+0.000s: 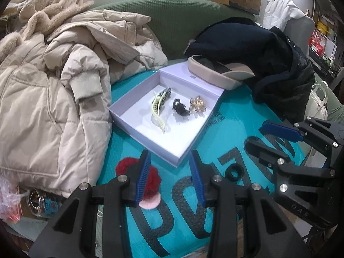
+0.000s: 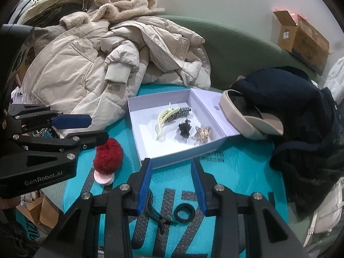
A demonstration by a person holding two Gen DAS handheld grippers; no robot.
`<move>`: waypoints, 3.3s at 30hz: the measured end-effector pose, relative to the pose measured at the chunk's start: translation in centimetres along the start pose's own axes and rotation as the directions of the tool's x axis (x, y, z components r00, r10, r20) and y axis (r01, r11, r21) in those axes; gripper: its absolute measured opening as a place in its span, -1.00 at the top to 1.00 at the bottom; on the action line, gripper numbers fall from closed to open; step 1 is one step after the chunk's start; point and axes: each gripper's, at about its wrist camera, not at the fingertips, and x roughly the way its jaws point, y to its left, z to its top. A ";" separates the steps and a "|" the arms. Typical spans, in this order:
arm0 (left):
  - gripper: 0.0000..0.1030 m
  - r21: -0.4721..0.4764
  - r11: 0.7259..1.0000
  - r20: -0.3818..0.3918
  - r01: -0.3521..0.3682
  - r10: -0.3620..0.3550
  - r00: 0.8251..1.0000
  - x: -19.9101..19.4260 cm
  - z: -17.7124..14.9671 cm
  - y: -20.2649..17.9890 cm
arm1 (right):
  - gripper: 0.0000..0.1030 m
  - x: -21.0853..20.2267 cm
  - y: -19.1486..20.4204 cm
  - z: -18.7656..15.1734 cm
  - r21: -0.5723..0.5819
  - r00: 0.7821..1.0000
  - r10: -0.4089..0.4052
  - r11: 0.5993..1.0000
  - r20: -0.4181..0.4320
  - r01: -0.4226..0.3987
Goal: Organize objects
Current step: 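Withdraw both tools from the box toward the pink compact and coiled black band, then grasp the pink round compact with the left tool while the right tool grasps the coiled black band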
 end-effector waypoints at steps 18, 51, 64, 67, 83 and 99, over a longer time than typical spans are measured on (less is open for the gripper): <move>0.00 -0.005 1.000 -0.029 -0.004 0.004 1.000 0.2 -6.4 0.3 | 0.13 0.3 1.0 -5.9 0.054 1.000 0.000 0.999 -0.016 0.001; -0.27 -0.176 0.982 -0.090 0.062 -0.079 0.993 8.1 -12.7 5.6 | 0.02 6.8 0.5 -11.9 0.165 0.993 0.026 0.986 -0.119 -0.006; -0.27 -0.212 0.977 -0.131 0.023 -0.052 0.990 12.9 -12.4 6.2 | 0.02 9.5 -2.2 -11.4 0.219 0.990 -0.038 0.974 -0.133 0.067; -0.27 -0.209 0.978 -0.140 0.018 -0.048 0.989 13.7 -12.2 6.1 | 0.02 10.4 -2.7 -11.3 0.237 0.988 -0.039 0.969 -0.151 0.075; 0.01 -0.095 0.993 -0.129 -0.077 0.064 0.990 15.4 -11.8 4.0 | 0.02 13.3 -3.7 -11.2 0.258 0.971 -0.047 0.960 -0.233 0.109; 0.03 -0.077 0.995 -0.146 0.057 -0.068 0.987 11.3 -13.3 2.0 | 0.21 9.3 -1.9 -11.3 0.246 0.991 0.003 0.969 -0.134 0.030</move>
